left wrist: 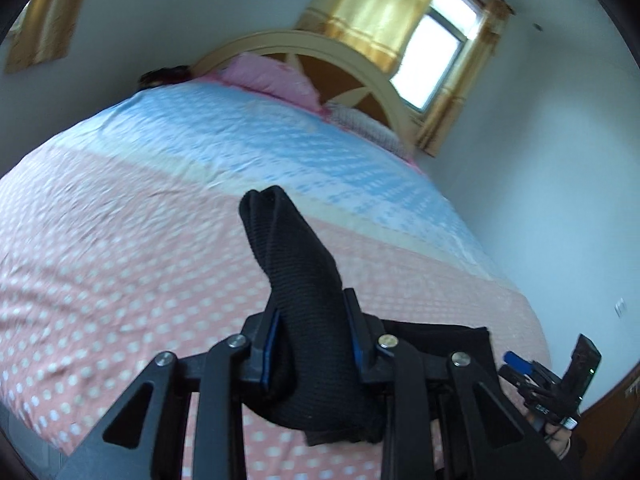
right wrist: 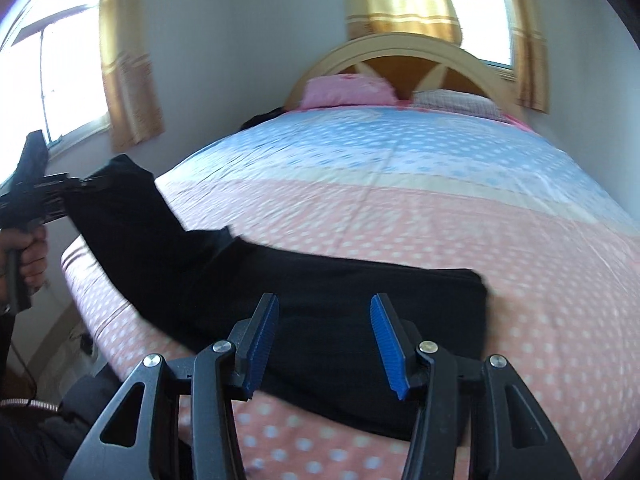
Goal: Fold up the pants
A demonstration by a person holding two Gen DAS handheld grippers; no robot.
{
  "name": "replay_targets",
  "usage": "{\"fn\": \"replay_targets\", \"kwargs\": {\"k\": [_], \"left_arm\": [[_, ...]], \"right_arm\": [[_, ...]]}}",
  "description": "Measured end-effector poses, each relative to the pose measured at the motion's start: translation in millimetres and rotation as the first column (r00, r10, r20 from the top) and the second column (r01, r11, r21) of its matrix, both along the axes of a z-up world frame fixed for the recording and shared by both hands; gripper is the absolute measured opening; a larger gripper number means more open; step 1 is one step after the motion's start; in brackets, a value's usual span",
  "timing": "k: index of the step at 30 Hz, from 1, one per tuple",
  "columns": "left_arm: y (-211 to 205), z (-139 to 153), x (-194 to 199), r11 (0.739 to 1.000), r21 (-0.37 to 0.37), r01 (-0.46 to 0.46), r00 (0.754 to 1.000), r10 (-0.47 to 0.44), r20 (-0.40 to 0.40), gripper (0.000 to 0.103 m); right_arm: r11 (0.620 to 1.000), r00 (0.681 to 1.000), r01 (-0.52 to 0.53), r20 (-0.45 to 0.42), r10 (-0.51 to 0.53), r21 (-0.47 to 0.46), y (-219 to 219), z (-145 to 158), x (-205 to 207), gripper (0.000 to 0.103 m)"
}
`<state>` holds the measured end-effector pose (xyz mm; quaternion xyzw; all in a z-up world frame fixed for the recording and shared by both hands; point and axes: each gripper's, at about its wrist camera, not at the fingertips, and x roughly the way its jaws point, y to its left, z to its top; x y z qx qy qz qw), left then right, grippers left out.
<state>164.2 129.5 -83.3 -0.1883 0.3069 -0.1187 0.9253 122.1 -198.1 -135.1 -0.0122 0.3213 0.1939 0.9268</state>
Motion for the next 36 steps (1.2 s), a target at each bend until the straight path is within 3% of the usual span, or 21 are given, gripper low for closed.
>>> {"fn": "replay_targets", "kwargs": {"k": [8, 18, 25, 36], "left_arm": [[-102, 30, 18, 0.980, 0.046, 0.193, 0.980, -0.195, 0.032, 0.029], [-187, 33, 39, 0.944, 0.095, 0.316, 0.949, -0.317, -0.010, 0.029], [-228, 18, 43, 0.923, 0.126, 0.363, 0.932, -0.359, -0.057, 0.029], [-307, -32, 41, 0.855, 0.263, 0.447, 0.894, -0.421, -0.152, 0.029]], "right_arm": [[0.989, 0.990, 0.144, -0.012, -0.143, 0.037, -52, 0, 6, 0.051], [0.947, 0.951, 0.308, -0.054, -0.304, 0.088, -97, -6, 14, 0.051], [0.940, 0.945, 0.325, -0.056, -0.321, 0.099, -105, -9, 17, 0.051], [0.916, 0.926, 0.371, -0.126, -0.355, 0.154, -124, -23, 27, 0.051]]}}
